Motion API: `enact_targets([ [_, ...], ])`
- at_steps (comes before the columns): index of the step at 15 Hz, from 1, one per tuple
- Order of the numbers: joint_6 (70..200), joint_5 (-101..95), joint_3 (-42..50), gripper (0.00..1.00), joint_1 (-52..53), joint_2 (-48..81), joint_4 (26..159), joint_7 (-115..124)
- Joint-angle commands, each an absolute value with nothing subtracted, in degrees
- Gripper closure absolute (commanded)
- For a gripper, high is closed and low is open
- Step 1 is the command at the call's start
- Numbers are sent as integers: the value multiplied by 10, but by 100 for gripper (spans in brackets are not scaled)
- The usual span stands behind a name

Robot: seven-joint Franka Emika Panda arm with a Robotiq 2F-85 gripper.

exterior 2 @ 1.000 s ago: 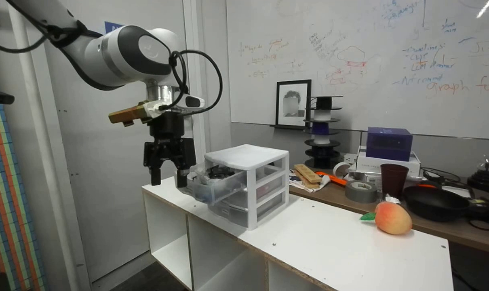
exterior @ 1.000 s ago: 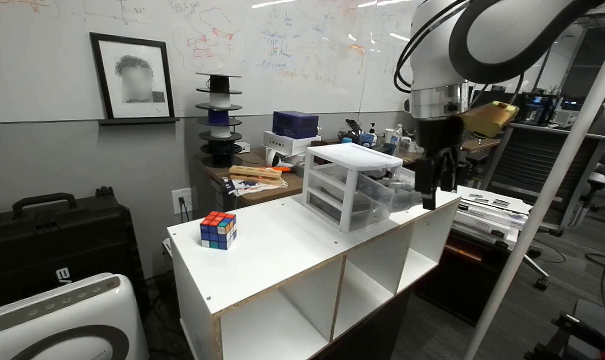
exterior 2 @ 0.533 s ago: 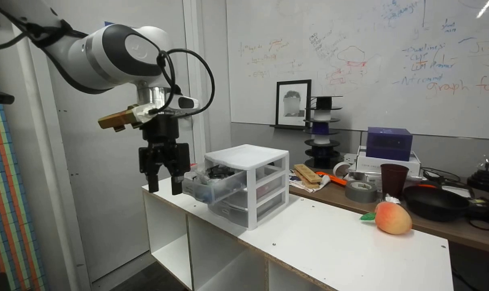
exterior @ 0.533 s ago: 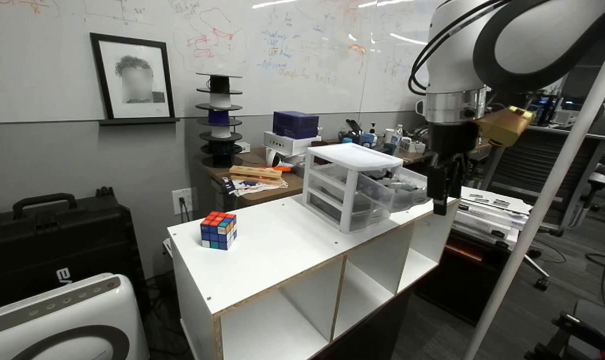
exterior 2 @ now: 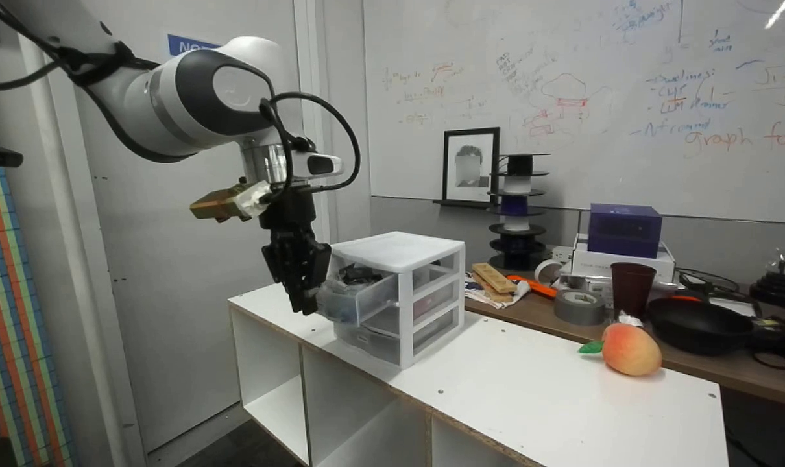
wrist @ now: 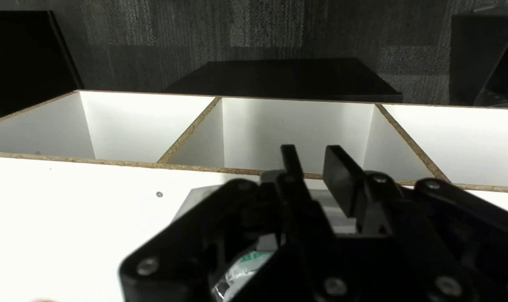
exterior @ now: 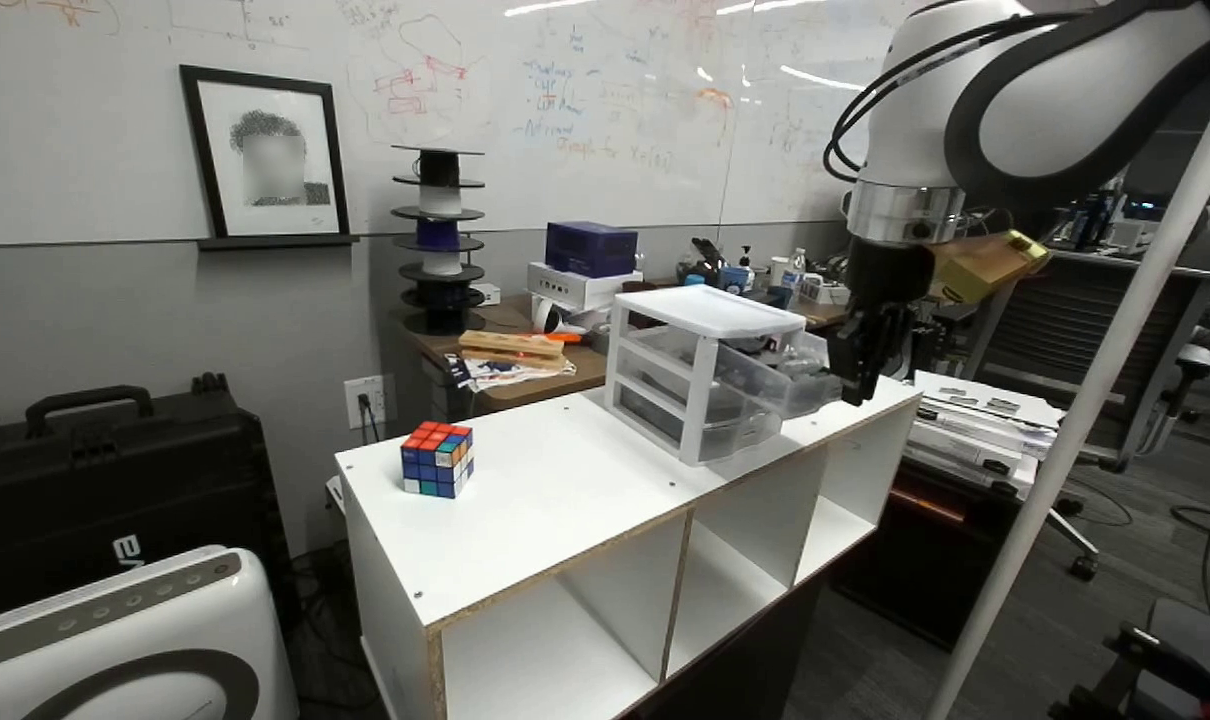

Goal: Put the plastic bag and grey thing on the table in the open drawer and then close the drawer

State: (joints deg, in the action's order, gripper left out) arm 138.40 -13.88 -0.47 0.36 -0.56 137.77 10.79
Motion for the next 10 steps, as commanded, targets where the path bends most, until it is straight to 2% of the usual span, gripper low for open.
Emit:
enact_targets([
  [1,1426,-149,0,96,-2,26,1362,136],
  [2,1434,-145,1,98,-1,33,1360,136],
  [4,1465,-129,2,94,-1,44,1353,133],
  [10,1556,-105,11,93,2,87,1316,135],
])
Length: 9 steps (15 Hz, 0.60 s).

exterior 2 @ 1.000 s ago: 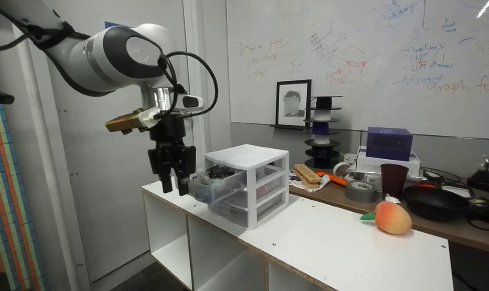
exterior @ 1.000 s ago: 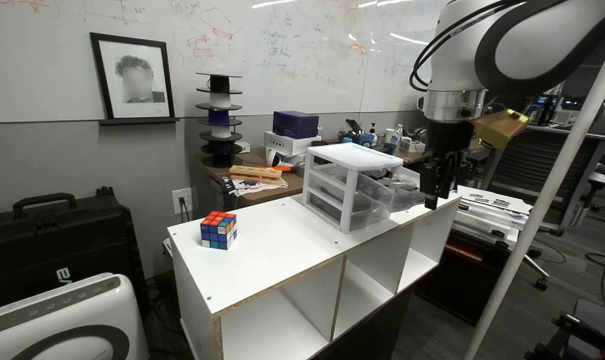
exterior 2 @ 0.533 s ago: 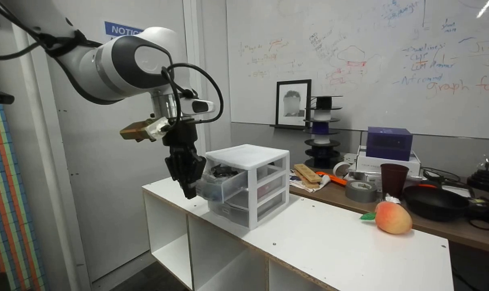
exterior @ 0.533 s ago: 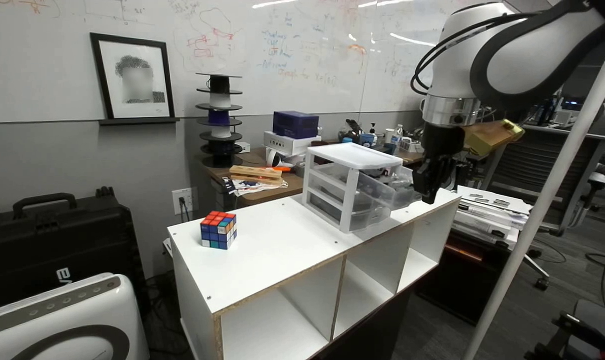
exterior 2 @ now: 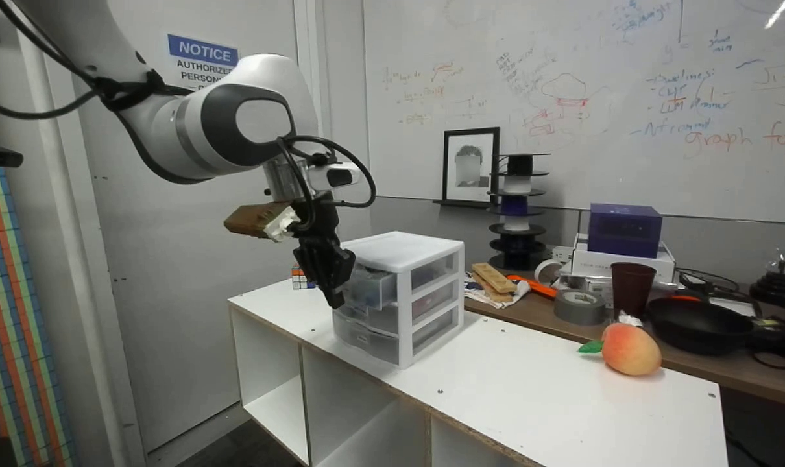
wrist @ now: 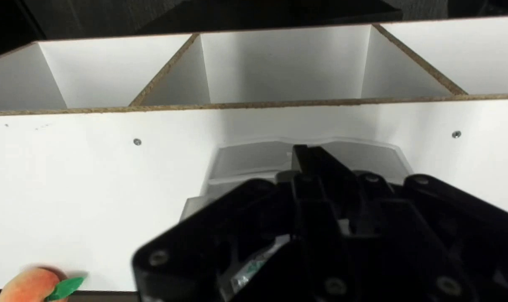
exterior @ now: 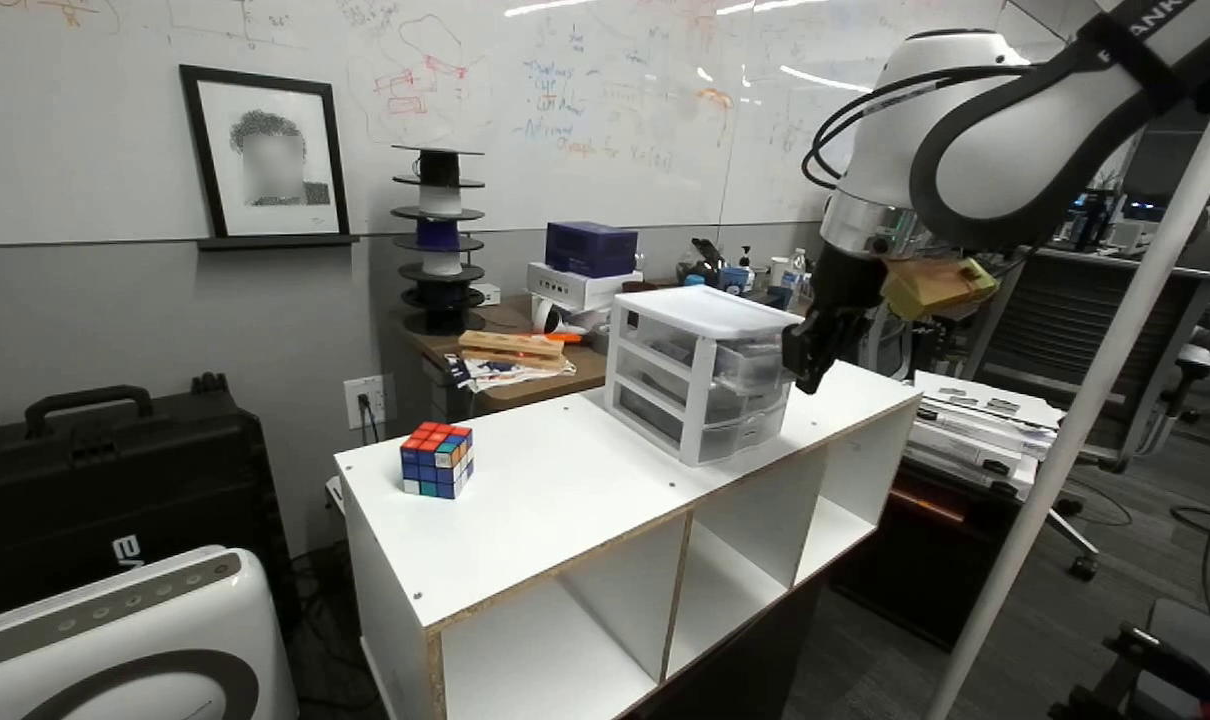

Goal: Put the plastic bag and grey thing on the table in the open drawer and then close the drawer

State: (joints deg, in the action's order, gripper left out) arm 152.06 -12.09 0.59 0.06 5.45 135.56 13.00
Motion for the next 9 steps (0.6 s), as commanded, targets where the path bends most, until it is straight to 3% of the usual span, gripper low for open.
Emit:
enact_targets([
  [1,1563,-102,14,93,2,97,1306,134],
  [9,1560,-38,16,94,1,114,1263,124],
])
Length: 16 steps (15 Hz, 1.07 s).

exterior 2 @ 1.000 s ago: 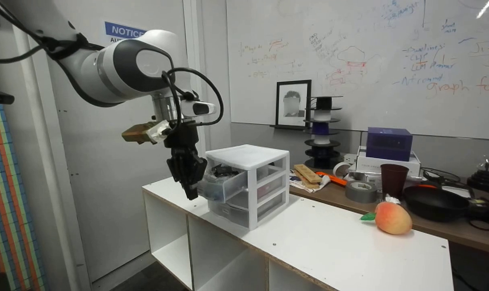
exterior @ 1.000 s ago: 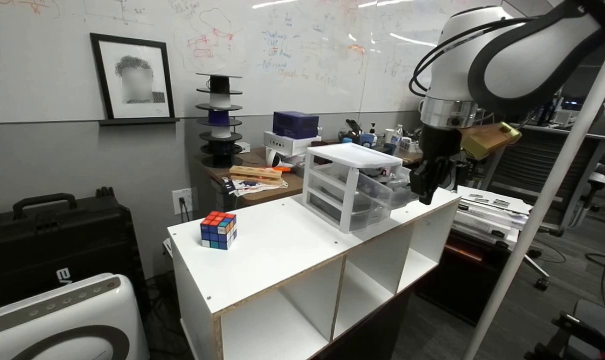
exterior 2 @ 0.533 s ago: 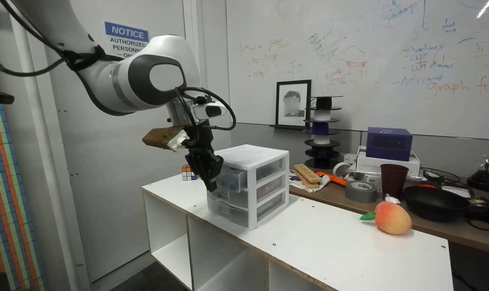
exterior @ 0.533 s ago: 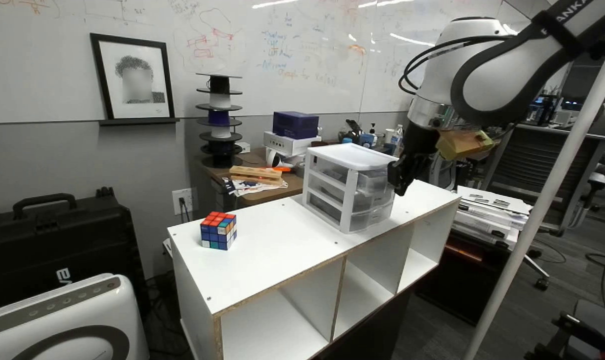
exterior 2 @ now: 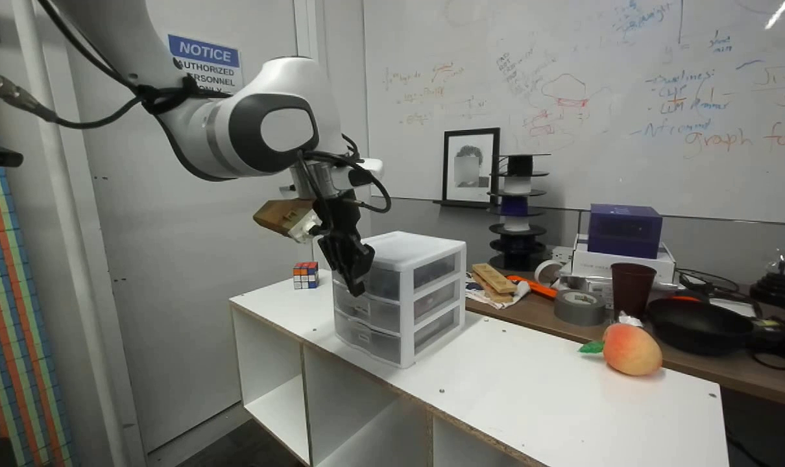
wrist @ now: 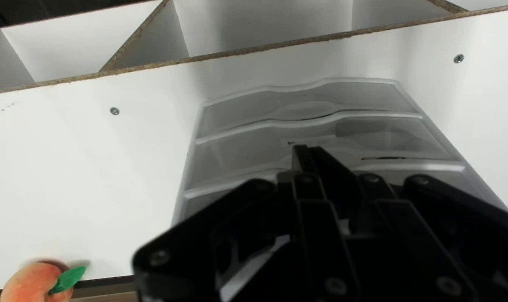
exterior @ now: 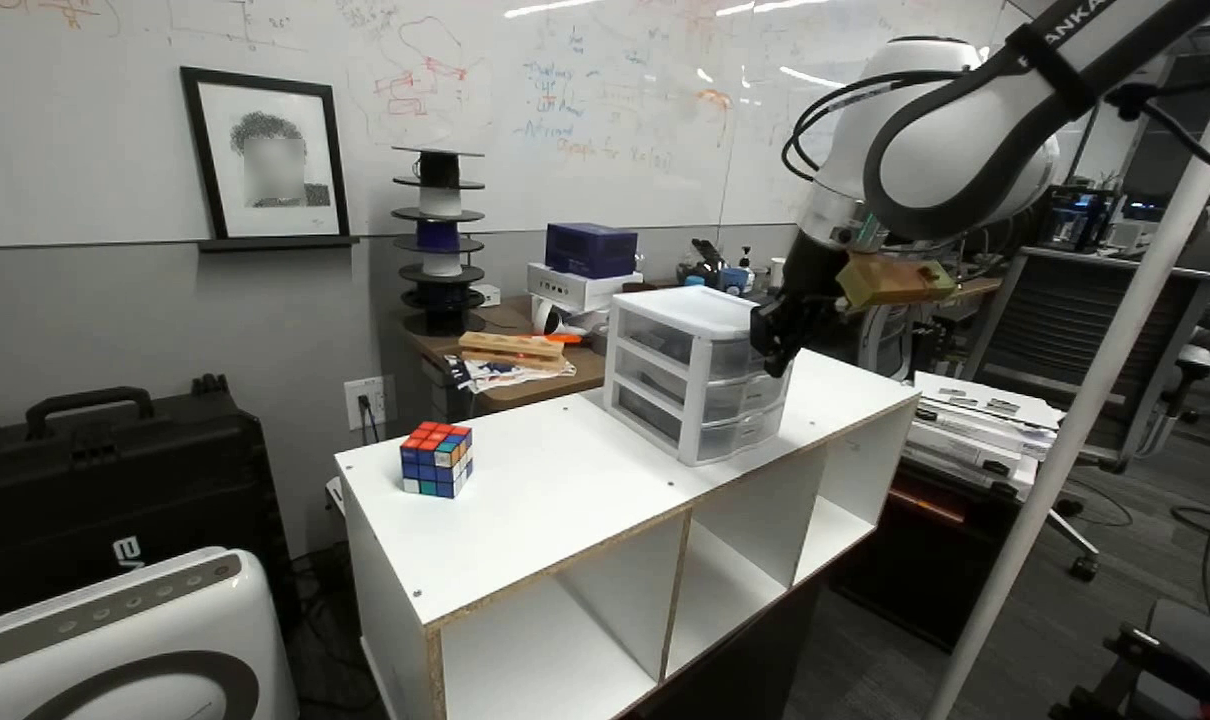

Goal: Put the plastic bag and grey thing on the table in the open drawer and then close the drawer

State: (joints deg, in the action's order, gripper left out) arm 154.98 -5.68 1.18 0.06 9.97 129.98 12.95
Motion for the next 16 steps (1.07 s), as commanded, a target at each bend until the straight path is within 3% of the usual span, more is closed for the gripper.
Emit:
enact_targets([
  [1,1549,-42,18,94,2,110,1266,126],
  [14,1168,-39,16,94,-7,-81,1198,100],
  [15,1146,-31,16,69,-6,-92,1186,83],
  [16,1125,-23,17,68,-6,-99,1172,65],
])
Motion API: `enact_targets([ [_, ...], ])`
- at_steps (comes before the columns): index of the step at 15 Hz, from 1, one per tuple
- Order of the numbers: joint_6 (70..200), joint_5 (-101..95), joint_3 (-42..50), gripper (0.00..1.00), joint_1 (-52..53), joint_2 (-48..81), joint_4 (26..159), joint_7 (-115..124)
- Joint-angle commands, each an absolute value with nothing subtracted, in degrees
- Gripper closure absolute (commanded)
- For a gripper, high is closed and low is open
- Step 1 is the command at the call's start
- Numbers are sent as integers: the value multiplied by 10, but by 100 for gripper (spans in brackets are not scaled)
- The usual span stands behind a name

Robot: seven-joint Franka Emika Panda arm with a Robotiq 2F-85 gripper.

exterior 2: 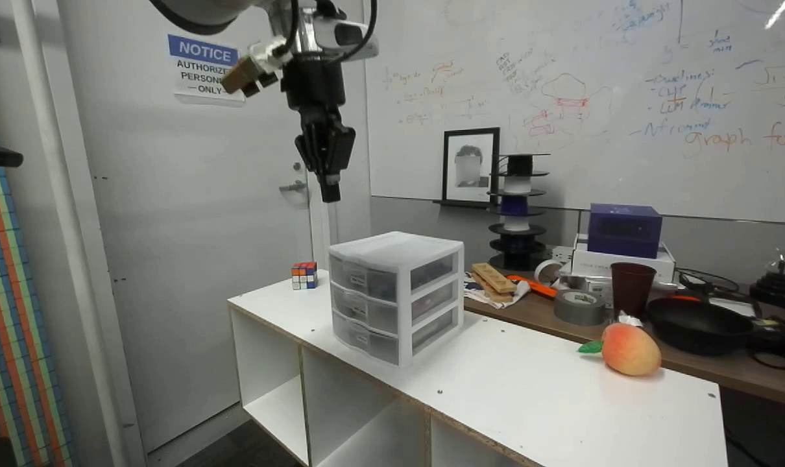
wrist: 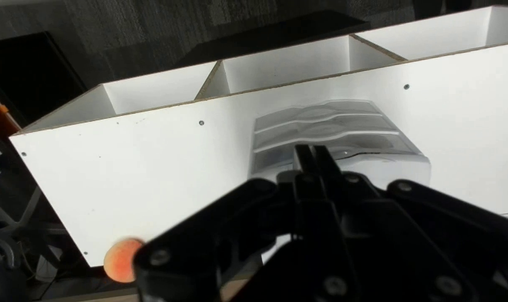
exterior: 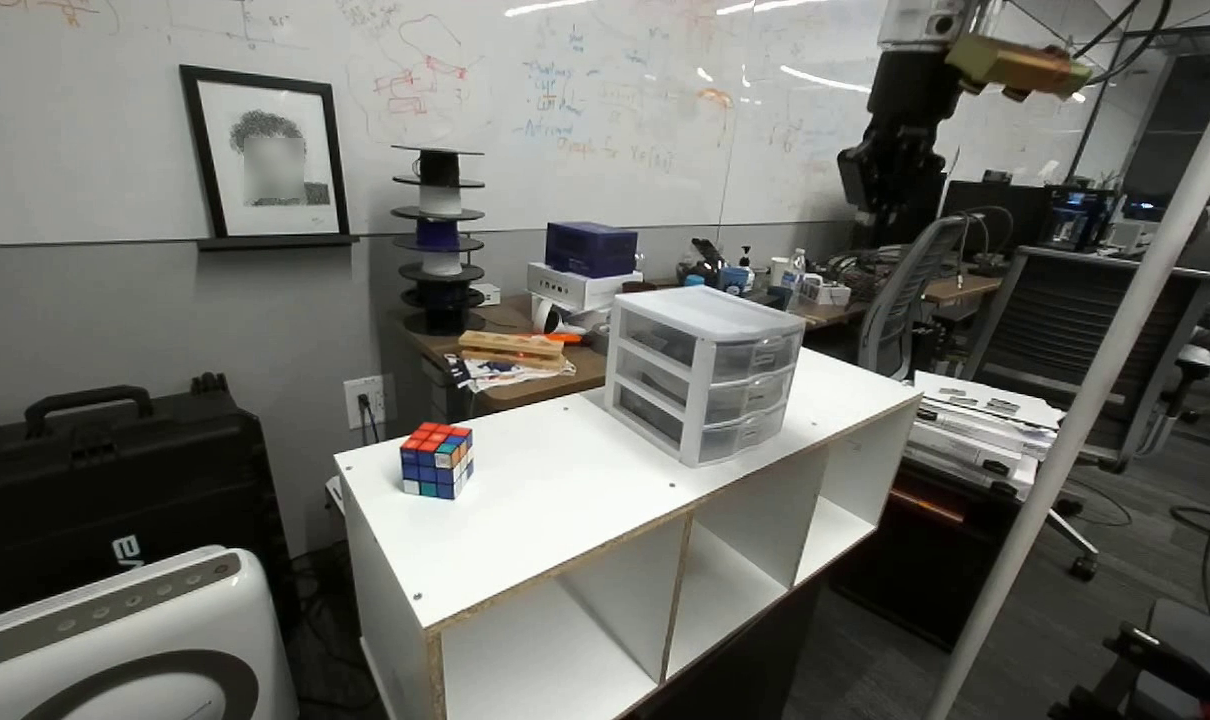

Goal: Put the plastic bag and grey thing on the table in the open drawer and then close the drawer

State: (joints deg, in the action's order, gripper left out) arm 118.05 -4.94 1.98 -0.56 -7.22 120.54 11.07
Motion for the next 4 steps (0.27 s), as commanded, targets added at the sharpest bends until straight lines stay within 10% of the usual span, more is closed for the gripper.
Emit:
enact_targets([
  [1,1160,-43,14,88,-11,-83,1195,97],
  [4,1135,-34,14,68,-11,-100,1181,77],
])
